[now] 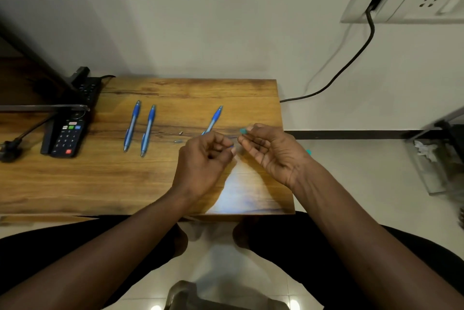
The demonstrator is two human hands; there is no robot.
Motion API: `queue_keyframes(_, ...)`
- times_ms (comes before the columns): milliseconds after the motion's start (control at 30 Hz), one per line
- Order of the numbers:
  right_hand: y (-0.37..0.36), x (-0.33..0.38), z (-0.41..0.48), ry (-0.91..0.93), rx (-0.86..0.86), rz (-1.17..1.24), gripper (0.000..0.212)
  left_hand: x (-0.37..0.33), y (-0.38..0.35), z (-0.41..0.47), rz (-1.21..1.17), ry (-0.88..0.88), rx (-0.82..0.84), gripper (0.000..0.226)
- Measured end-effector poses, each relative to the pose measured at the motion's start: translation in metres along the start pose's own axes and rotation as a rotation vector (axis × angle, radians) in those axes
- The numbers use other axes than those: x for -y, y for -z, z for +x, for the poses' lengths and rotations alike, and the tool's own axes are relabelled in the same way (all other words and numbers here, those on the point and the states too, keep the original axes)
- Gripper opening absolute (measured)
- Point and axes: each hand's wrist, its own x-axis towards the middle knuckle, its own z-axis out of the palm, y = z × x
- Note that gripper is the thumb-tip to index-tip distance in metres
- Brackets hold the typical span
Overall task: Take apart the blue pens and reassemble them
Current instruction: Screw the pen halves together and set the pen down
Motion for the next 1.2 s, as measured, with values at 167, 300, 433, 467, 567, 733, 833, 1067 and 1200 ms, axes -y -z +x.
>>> queue_keyframes(167, -0.005, -0.008, 0.001, -0.005, 0.057, -0.014, 0.028, -0.014, 0.009, 0.000, -0.404, 0.082, -0.018, 0.013)
queue_keyframes(300, -0.008, -0.017, 0.004, 0.005, 0.068, 0.019, 0.058, -0.017, 0.015, 0.001, -0.448, 0.099, -0.002, 0.013)
queue_keyframes(433, -0.009, -0.023, 0.003, 0.019, 0.056, 0.029, 0.058, -0.014, 0.020, 0.000, -0.433, 0.135, 0.007, 0.014)
queue_keyframes(467, -0.010, -0.025, 0.004, 0.025, 0.052, 0.031, 0.057, -0.013, 0.021, 0.000, -0.436, 0.153, 0.010, 0.014)
queue_keyframes(567, -0.013, -0.030, 0.003, 0.050, 0.039, 0.038, 0.056, -0.011, 0.024, 0.004, -0.428, 0.197, 0.035, 0.015)
queue_keyframes(733, -0.014, -0.035, 0.004, 0.113, 0.023, 0.025, 0.056, -0.011, 0.025, 0.002, -0.392, 0.207, 0.035, 0.012)
queue_keyframes(833, -0.018, -0.039, 0.004, 0.155, 0.032, 0.023, 0.057, -0.014, 0.025, 0.001, -0.414, 0.243, -0.009, 0.008)
queue_keyframes(1067, -0.023, -0.042, 0.002, 0.385, 0.026, -0.293, 0.053, -0.016, 0.030, 0.002, -0.381, 0.254, -0.044, 0.008)
queue_keyframes(1200, -0.025, -0.041, 0.003, 0.381, 0.006, -0.250, 0.041, -0.020, 0.034, 0.003, -0.467, 0.286, 0.005, 0.011)
